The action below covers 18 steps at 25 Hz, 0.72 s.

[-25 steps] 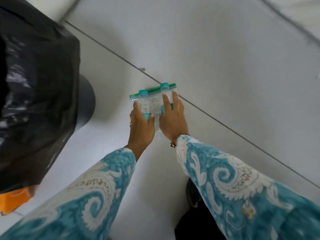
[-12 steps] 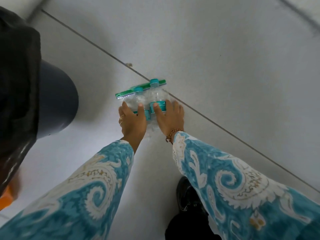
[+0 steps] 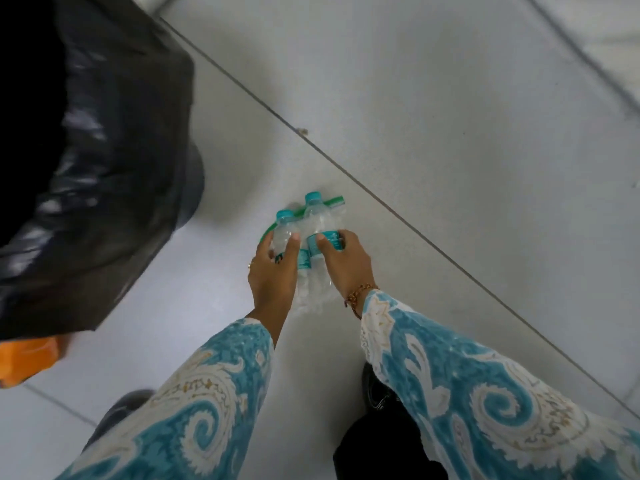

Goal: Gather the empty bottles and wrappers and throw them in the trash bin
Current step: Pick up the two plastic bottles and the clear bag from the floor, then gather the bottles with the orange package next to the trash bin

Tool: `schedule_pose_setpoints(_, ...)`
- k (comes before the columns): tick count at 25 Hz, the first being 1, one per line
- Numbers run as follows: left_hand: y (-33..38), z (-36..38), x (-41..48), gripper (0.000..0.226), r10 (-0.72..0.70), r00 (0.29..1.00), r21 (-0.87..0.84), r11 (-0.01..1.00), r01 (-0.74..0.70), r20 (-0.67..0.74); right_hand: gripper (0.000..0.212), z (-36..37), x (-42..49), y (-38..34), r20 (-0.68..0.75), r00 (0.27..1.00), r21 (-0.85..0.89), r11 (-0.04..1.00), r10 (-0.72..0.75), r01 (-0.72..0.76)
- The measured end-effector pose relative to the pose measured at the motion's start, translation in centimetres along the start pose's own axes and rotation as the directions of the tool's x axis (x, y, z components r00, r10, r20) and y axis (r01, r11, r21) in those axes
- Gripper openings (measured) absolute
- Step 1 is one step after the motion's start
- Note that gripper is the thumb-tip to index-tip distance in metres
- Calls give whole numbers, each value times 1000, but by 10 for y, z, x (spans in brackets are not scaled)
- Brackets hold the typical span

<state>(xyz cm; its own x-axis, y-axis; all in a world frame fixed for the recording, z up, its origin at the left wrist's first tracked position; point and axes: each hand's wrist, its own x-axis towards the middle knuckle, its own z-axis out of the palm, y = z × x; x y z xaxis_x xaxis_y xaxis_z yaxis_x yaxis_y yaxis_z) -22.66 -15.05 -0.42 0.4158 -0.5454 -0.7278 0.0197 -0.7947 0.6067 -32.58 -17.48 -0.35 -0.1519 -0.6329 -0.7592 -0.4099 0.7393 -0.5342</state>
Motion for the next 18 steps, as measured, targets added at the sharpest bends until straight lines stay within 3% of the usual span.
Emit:
schedule_pose_setpoints(8, -57, -183, -80, 39, -143, 983, -6, 990, 143, -114, 10, 124, -168, -7, 110, 993, -52, 998, 38, -33)
schedule_pose_setpoints(11, -64, -273, -81, 41, -112, 981, 64, 990, 123, -160, 17, 202, -217, -25, 116, 993, -16, 999, 30, -29)
schedule_pose_setpoints(15, -59, -388, -48, 50, 0, 977, 229, 972, 50, -211, 43, 307, -252, -64, 153, 988, -21, 999, -22, 26)
schedule_pose_setpoints(18, -56, -442, -5, 50, 141, 971, 295, 952, -79, -194, 45, 370, -248, -88, 128, 988, 23, 996, -83, 80)
